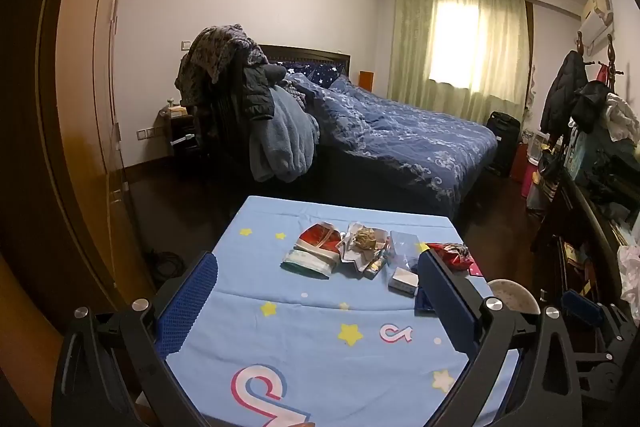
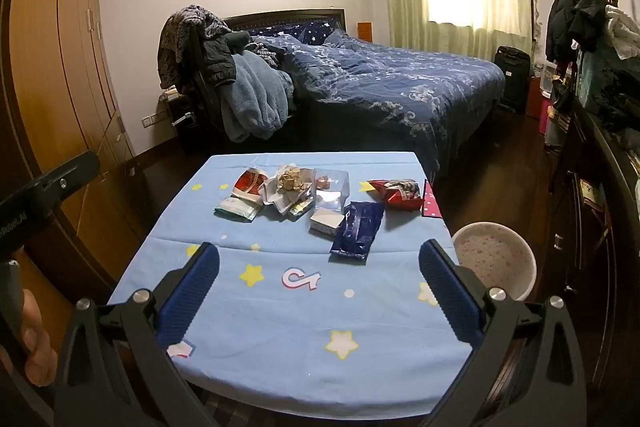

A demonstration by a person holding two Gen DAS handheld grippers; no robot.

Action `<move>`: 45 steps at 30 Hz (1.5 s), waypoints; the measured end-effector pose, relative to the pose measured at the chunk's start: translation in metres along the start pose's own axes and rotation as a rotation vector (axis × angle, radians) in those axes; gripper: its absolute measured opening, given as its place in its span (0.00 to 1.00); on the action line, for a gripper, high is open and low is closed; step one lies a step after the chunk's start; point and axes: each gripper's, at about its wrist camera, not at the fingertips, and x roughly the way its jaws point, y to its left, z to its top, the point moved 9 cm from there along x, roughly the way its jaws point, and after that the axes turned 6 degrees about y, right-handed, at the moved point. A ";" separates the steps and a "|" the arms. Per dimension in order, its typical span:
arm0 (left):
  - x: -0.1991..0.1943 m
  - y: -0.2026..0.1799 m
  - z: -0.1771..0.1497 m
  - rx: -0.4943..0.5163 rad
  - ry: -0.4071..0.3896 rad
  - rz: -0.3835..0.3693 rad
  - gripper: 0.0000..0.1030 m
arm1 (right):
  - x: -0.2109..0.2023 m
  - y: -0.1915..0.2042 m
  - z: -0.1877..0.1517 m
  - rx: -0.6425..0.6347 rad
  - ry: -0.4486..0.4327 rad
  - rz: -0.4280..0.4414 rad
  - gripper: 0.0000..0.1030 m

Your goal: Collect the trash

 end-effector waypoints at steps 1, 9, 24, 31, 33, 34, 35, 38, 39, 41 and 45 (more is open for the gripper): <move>0.000 0.000 0.000 0.001 0.000 0.000 0.97 | -0.002 -0.001 0.000 0.002 -0.001 -0.002 0.97; 0.003 -0.001 -0.001 0.001 0.002 -0.003 0.97 | -0.003 -0.001 0.001 0.003 -0.001 -0.003 0.97; 0.012 0.000 -0.016 -0.001 0.013 -0.012 0.97 | -0.004 -0.001 0.000 0.004 -0.005 -0.001 0.97; 0.010 -0.001 -0.017 0.000 0.004 -0.011 0.97 | -0.012 0.002 0.009 0.001 -0.028 -0.009 0.97; 0.007 0.000 -0.015 -0.002 0.001 -0.012 0.97 | -0.018 -0.001 0.010 0.003 -0.034 -0.012 0.97; 0.007 0.000 -0.015 -0.002 0.001 -0.012 0.97 | -0.018 -0.001 0.010 0.005 -0.035 -0.012 0.97; 0.006 0.000 -0.014 -0.002 0.002 -0.011 0.97 | -0.018 -0.001 0.010 0.006 -0.034 -0.011 0.97; 0.004 0.000 -0.010 -0.003 0.007 -0.007 0.97 | -0.018 0.000 0.010 0.004 -0.035 -0.012 0.97; 0.004 0.000 -0.010 -0.004 0.009 -0.006 0.97 | -0.018 -0.001 0.010 0.004 -0.034 -0.011 0.97; 0.004 -0.001 -0.009 -0.007 0.014 -0.005 0.97 | -0.018 -0.001 0.009 0.004 -0.033 -0.010 0.97; 0.003 0.000 -0.009 -0.007 0.013 -0.004 0.97 | -0.017 -0.001 0.008 0.005 -0.032 -0.009 0.97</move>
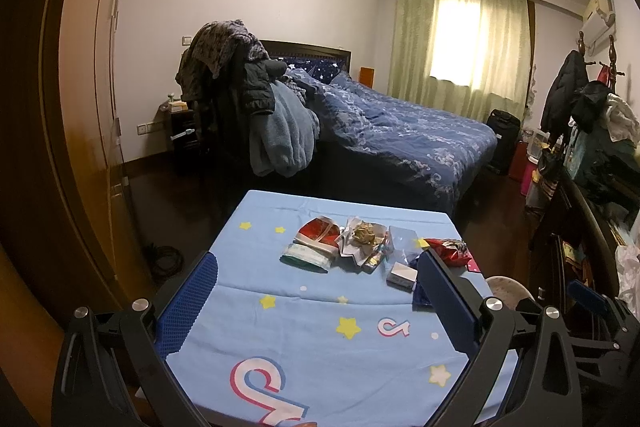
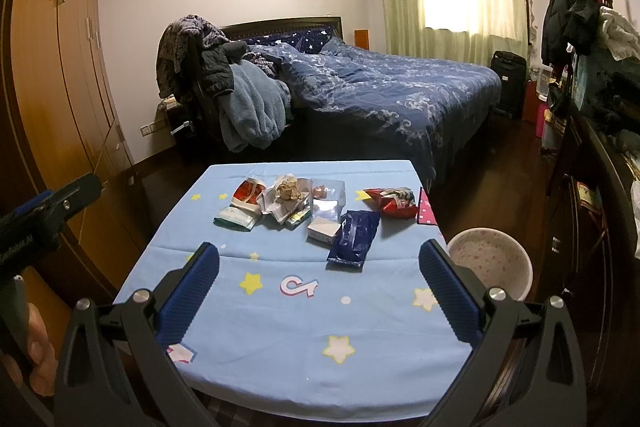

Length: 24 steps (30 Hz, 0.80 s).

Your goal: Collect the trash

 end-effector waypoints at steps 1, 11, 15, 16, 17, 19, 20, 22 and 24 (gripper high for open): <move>0.000 0.000 0.000 0.000 0.000 -0.002 0.97 | 0.000 0.001 0.000 0.001 0.000 0.000 0.97; 0.001 0.000 0.000 0.002 0.004 -0.006 0.97 | 0.001 0.000 -0.001 -0.001 0.000 0.001 0.97; 0.001 0.000 -0.001 0.003 0.005 -0.007 0.97 | 0.001 0.000 -0.001 0.000 0.001 0.001 0.97; 0.000 -0.001 0.000 0.004 0.006 -0.007 0.97 | 0.001 -0.001 -0.001 0.000 0.001 0.001 0.97; 0.001 0.000 -0.001 0.004 0.004 -0.005 0.97 | 0.000 0.000 -0.001 0.000 0.001 0.002 0.97; 0.001 0.000 0.000 0.004 0.004 -0.006 0.97 | 0.000 0.000 -0.001 -0.001 0.001 0.002 0.97; 0.001 0.000 0.000 0.002 0.005 -0.007 0.97 | 0.000 -0.001 0.000 -0.002 0.001 0.001 0.97; 0.000 0.000 0.000 0.003 0.004 -0.007 0.97 | 0.000 -0.001 0.000 -0.001 0.001 0.003 0.97; 0.001 0.000 0.000 0.001 0.005 -0.007 0.97 | 0.000 -0.001 0.000 -0.001 0.002 0.001 0.97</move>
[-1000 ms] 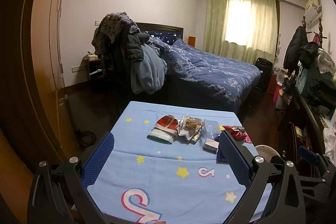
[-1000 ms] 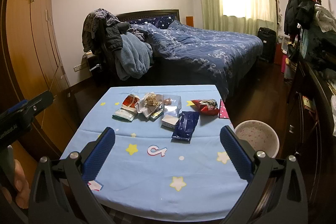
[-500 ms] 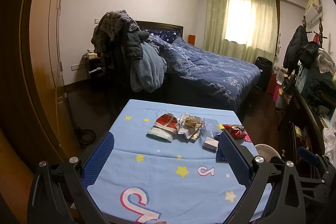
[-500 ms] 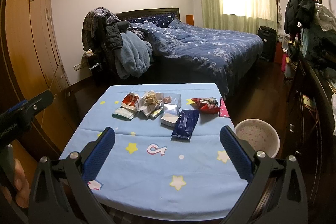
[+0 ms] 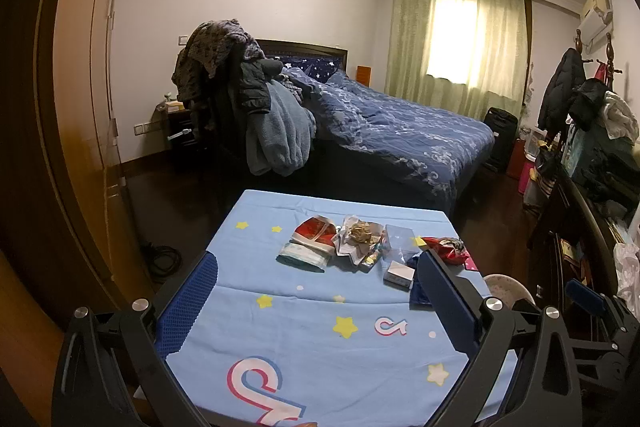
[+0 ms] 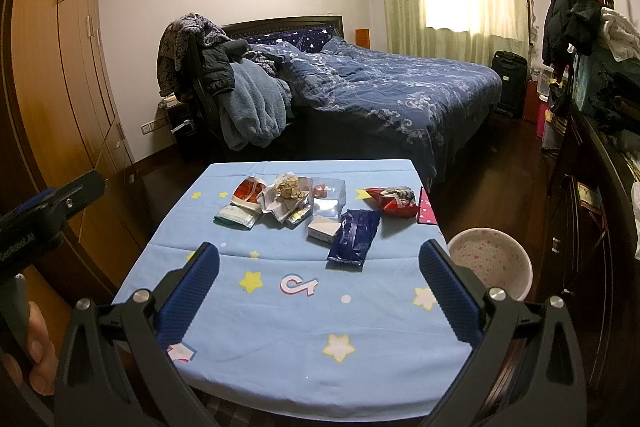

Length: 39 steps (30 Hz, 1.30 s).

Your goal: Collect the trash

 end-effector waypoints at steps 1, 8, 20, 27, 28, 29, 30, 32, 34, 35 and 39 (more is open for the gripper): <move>0.000 0.000 0.000 0.000 0.000 -0.001 0.97 | 0.000 0.000 0.000 0.000 0.000 0.000 0.97; 0.000 0.000 0.000 0.001 0.000 0.001 0.97 | 0.000 0.000 0.000 0.000 0.001 0.001 0.97; 0.001 0.000 -0.001 -0.001 0.004 0.002 0.97 | 0.001 0.000 -0.002 0.001 0.003 0.002 0.97; -0.001 -0.005 -0.007 0.002 0.011 0.001 0.97 | 0.003 -0.001 -0.007 0.002 0.008 0.003 0.97; 0.000 -0.006 -0.008 0.003 0.012 0.001 0.97 | 0.003 -0.001 -0.008 0.003 0.010 0.002 0.97; 0.000 -0.007 -0.009 0.003 0.014 0.001 0.97 | 0.009 -0.003 -0.015 0.004 0.013 0.003 0.97; 0.002 -0.008 -0.010 0.004 0.017 0.001 0.97 | 0.013 -0.004 -0.018 0.005 0.017 0.003 0.97; 0.003 -0.009 -0.012 0.003 0.024 0.000 0.97 | 0.016 -0.005 -0.021 0.007 0.022 0.003 0.97; 0.007 -0.009 -0.013 0.003 0.033 -0.001 0.97 | 0.020 -0.006 -0.023 0.008 0.032 0.003 0.97; 0.010 -0.009 -0.014 0.003 0.040 -0.001 0.97 | 0.023 -0.006 -0.022 0.010 0.037 0.004 0.97; 0.023 -0.009 -0.014 0.004 0.068 -0.001 0.97 | 0.034 -0.009 -0.020 0.018 0.061 0.006 0.97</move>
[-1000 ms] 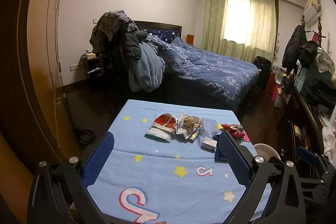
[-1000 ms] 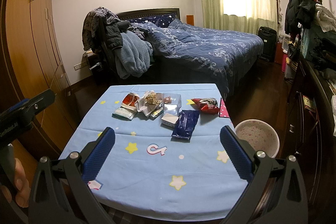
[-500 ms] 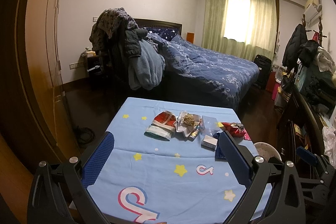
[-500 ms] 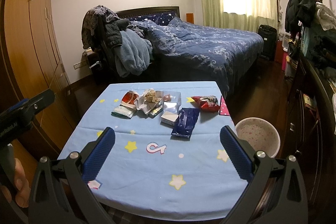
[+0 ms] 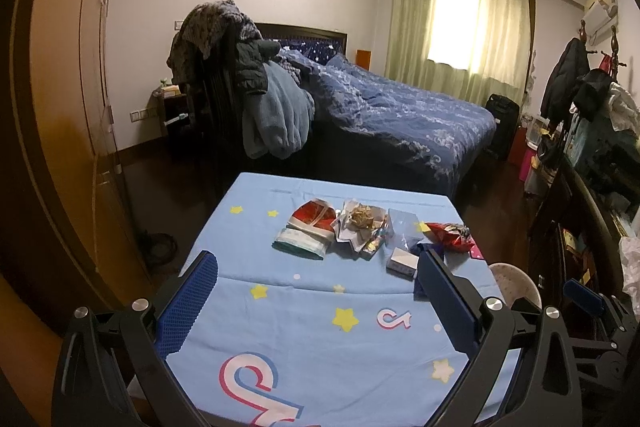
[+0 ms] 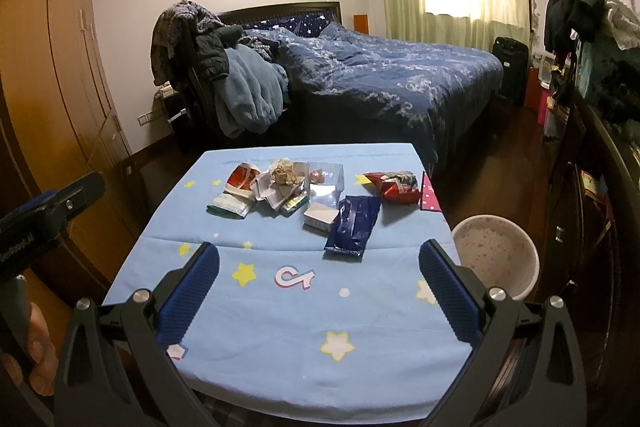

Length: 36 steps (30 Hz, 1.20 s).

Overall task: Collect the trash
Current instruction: 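Close the left tool on the crumpled brown paper while the right tool grasps the clear plastic tray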

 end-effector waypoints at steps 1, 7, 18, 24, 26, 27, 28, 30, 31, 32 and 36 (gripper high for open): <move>0.003 0.000 0.000 0.001 0.006 0.000 0.97 | 0.003 -0.001 -0.001 0.003 0.006 0.000 0.97; 0.034 -0.001 0.001 0.007 0.057 -0.010 0.97 | 0.026 -0.005 0.001 0.013 0.055 0.007 0.97; 0.108 -0.003 0.004 0.010 0.127 -0.035 0.97 | 0.085 -0.023 0.005 0.030 0.126 -0.008 0.97; 0.167 0.009 0.016 -0.018 0.154 0.000 0.97 | 0.122 -0.034 0.009 0.033 0.171 -0.020 0.97; 0.190 0.010 0.021 -0.011 0.164 0.017 0.97 | 0.133 -0.038 0.010 0.034 0.179 -0.017 0.97; 0.204 0.011 0.023 0.002 0.175 0.037 0.97 | 0.138 -0.039 0.011 0.034 0.184 -0.017 0.97; 0.215 0.010 0.026 0.014 0.179 0.049 0.97 | 0.143 -0.040 0.011 0.033 0.187 -0.016 0.97; 0.233 0.010 0.027 0.032 0.190 0.070 0.97 | 0.151 -0.043 0.012 0.034 0.194 -0.014 0.97; 0.244 0.009 0.027 0.043 0.205 0.074 0.97 | 0.154 -0.044 0.013 0.033 0.198 -0.013 0.97; 0.253 0.006 0.027 0.051 0.213 0.070 0.97 | 0.158 -0.045 0.013 0.034 0.202 -0.013 0.97; 0.279 -0.008 0.020 0.075 0.256 0.040 0.97 | 0.172 -0.049 0.015 0.044 0.212 -0.010 0.97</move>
